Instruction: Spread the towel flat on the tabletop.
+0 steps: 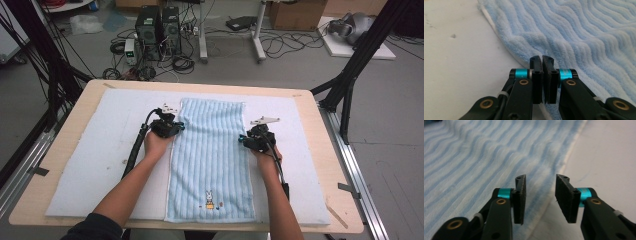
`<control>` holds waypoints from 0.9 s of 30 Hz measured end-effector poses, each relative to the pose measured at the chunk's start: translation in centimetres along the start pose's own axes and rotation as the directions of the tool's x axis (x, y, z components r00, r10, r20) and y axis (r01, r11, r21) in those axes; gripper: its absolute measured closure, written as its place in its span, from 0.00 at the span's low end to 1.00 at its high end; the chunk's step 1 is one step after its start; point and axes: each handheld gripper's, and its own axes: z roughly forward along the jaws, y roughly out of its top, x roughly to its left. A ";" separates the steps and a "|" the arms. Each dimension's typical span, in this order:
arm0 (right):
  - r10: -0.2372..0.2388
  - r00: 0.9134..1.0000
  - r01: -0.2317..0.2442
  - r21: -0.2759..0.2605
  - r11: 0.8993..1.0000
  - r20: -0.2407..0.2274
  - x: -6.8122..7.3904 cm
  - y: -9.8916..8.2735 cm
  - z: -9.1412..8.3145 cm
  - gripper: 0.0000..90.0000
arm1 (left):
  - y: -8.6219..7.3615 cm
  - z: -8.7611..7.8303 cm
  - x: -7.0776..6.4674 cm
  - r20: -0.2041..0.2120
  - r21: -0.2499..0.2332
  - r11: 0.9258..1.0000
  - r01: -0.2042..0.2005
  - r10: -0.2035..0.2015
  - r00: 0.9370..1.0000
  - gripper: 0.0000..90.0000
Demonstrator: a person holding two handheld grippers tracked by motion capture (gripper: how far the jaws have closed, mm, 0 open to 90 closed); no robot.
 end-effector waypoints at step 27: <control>-0.003 0.994 0.014 -0.100 0.995 0.106 1.9 1.0 -1.5 0.37 | -1.0 -3.1 1.1 0.143 -0.112 0.990 0.081 -0.064 0.988 0.41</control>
